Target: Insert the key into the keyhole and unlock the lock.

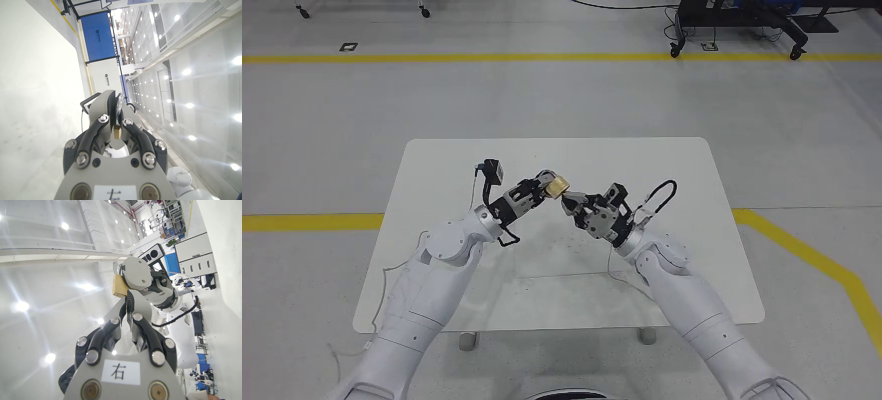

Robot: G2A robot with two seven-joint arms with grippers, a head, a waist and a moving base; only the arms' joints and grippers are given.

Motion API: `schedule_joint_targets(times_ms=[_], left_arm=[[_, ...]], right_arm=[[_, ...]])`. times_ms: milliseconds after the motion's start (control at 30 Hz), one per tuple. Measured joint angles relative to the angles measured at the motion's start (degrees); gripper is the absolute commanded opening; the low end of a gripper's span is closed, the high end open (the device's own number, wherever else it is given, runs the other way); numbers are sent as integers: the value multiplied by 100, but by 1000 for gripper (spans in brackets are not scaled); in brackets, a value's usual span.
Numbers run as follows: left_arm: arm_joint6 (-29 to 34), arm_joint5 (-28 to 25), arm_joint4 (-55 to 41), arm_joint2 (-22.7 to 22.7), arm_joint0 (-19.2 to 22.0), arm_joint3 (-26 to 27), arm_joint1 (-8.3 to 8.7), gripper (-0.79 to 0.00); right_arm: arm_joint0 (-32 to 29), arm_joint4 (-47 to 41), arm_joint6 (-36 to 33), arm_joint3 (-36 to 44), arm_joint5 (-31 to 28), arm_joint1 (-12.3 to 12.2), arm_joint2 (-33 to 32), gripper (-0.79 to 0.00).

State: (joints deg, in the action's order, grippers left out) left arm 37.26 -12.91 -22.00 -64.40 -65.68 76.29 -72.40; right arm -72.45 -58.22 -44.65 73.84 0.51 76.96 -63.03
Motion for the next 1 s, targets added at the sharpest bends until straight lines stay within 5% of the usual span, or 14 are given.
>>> schedule_joint_targets(times_ms=[400,467,533,567,1000], left_arm=[[97,-146,0,-65,-50,27,9,-785],[96,-158,-1,-72,-57,31,9,-785],[99,-161,1,-79,-62,34,9,-785],[99,-160,0,-83,-64,34,9,-785],[-87,113,300,-133,-23,39,24,-785]], right_arm=[[154,-1124,-768,-497,624,97,50,-785],[166,-1083,-780,-518,591,99,46,-523],[169,-1039,-792,-527,561,96,24,-71],[167,-1015,-791,-525,543,93,9,0],[-153,-10,-683,-9,-170,-95,-603,0]])
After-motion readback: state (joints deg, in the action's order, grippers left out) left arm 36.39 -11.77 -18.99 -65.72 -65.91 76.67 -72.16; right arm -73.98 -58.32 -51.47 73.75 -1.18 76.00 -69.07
